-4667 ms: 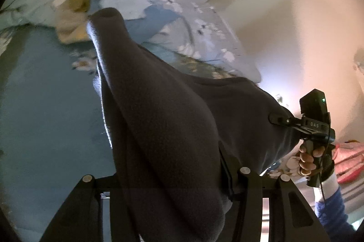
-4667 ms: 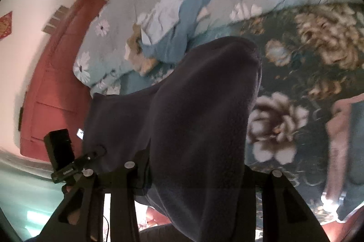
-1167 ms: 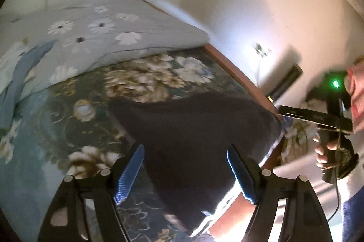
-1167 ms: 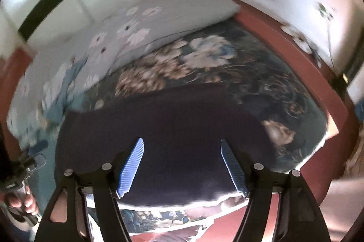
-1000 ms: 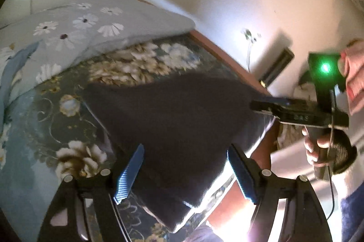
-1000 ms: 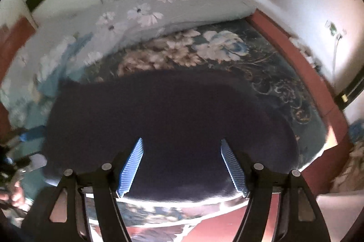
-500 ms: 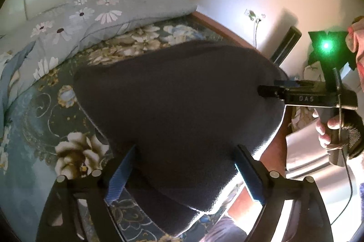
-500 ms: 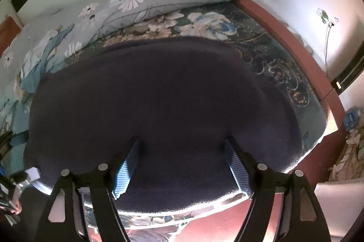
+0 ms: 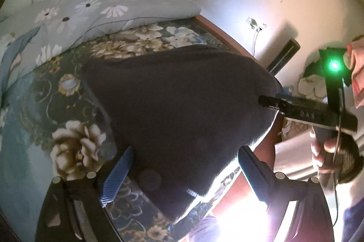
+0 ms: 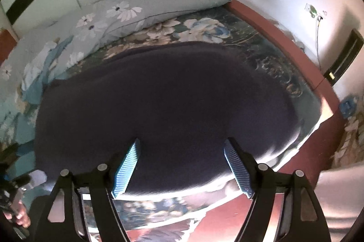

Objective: Fold clothes

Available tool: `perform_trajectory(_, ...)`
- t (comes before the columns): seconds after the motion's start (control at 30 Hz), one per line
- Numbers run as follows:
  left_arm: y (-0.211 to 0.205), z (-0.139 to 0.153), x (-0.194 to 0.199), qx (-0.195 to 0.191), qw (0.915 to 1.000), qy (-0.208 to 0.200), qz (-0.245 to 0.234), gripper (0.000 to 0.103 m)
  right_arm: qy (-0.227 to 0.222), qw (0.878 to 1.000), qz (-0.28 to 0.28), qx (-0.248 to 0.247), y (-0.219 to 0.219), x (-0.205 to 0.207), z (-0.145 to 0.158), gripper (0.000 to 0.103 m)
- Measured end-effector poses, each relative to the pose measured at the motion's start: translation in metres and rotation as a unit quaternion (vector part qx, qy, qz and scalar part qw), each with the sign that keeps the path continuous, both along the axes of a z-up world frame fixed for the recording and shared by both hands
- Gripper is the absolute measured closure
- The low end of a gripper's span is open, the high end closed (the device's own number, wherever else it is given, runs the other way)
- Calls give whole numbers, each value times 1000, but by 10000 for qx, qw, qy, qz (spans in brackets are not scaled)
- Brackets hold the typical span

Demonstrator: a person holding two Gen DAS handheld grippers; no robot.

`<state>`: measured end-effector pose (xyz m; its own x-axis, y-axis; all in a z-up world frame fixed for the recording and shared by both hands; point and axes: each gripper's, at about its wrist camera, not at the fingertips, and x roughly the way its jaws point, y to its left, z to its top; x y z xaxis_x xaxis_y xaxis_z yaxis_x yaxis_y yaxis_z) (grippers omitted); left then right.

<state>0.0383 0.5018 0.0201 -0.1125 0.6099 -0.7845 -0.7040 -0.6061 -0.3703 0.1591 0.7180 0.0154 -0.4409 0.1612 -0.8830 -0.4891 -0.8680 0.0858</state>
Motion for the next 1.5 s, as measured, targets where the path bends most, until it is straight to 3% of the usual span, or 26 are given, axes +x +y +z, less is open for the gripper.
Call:
perform_trajectory(0.23, -23, -8, 11, -64, 9997, -195, 113, 9, 274, 9988, -178, -374, -43, 14, -9, 26)
perform_trajectory(0.47, -40, -11, 28, -152, 9997, 71, 168, 8, 333, 9965, -373, -666, -78, 35, -20, 26)
perform_trajectory(0.53, -47, -13, 32, -180, 9994, 164, 239, 0, 339, 9956, -425, -760, -85, 40, -24, 26)
perform_trajectory(0.6, -53, -15, 36, -186, 9991, 239, 295, 0, 338, 9952, -469, -792, -93, 44, -26, 26)
perform_trajectory(0.7, -62, -16, 41, -180, 9986, 349, 350, 0, 363, 9944, -561, -824, -104, 52, -27, 18)
perform_trajectory(0.8, -72, -19, 47, -159, 9982, 399, 421, 0, 476, 9930, -545, -929, -118, 56, -28, 17)
perform_trajectory(1.17, -96, -33, 62, -270, 9978, 382, 472, 0, 444, 9937, -608, -825, -155, 72, -39, 17)
perform_trajectory(1.33, -103, -37, 66, -314, 9971, 438, 532, 0, 413, 9934, -884, -601, -162, 81, -41, 7)
perform_trajectory(1.5, -108, -43, 66, -514, 9947, 595, 667, 0, 349, 9928, -1082, -368, -169, 84, -43, 7)
